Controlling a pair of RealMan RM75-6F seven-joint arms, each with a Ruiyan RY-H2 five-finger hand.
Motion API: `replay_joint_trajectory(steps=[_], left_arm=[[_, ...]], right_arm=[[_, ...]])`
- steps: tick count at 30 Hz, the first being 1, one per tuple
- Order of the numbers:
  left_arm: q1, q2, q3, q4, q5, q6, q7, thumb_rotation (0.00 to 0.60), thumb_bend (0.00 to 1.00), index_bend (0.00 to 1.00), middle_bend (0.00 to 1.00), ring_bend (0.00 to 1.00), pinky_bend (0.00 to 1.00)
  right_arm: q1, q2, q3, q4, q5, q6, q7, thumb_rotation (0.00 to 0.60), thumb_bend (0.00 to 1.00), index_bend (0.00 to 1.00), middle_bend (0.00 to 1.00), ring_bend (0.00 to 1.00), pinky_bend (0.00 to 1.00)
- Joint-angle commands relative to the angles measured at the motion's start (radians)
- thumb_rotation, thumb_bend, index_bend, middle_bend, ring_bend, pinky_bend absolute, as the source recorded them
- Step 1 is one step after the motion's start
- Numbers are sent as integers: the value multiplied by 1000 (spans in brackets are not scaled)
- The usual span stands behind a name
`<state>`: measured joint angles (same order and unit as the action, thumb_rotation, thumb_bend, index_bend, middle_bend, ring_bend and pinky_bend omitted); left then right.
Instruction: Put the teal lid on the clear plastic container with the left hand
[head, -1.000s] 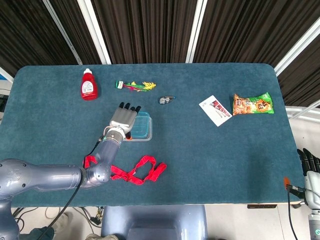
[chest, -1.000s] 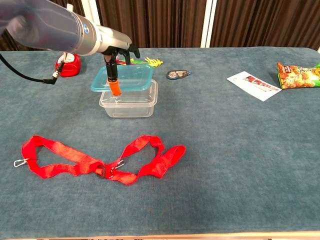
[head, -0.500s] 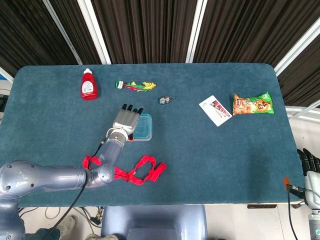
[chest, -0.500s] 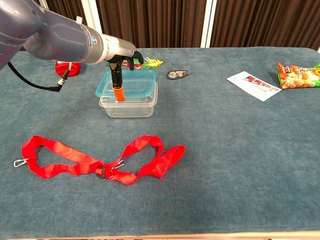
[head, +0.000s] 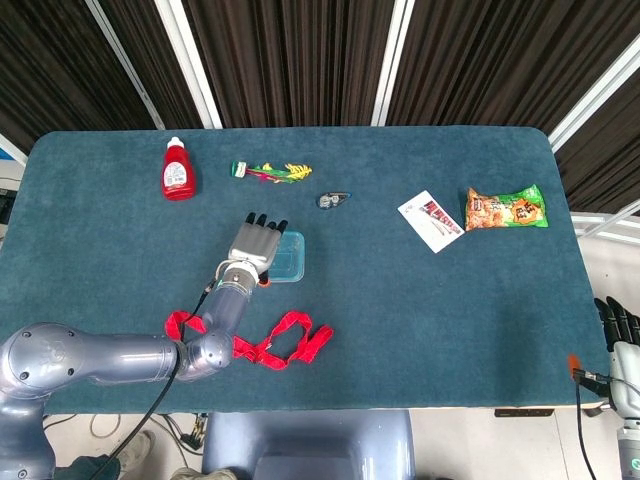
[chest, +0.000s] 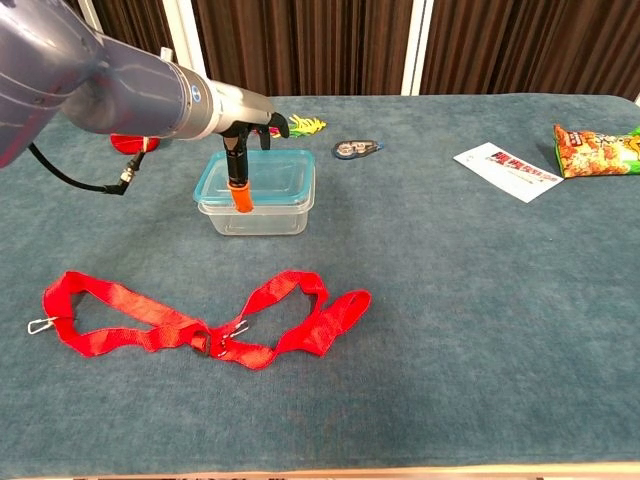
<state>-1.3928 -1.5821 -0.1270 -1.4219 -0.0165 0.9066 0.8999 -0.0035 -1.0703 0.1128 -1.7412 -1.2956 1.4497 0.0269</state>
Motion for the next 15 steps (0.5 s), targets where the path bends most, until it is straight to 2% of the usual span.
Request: replay_joint_trajectory(steps=[1, 15], left_arm=[[2, -4, -3, 3, -1, 1, 4, 600, 181, 73, 376, 29, 0], [15, -23, -18, 22, 3, -5, 22, 600, 181, 75, 376, 29, 0]], right_arm=[[0, 1, 0, -1, 0, 1, 0, 600, 393, 57, 39, 23, 0], [-2, 2, 0, -2, 3, 0, 2, 600, 393, 57, 39, 23, 0]])
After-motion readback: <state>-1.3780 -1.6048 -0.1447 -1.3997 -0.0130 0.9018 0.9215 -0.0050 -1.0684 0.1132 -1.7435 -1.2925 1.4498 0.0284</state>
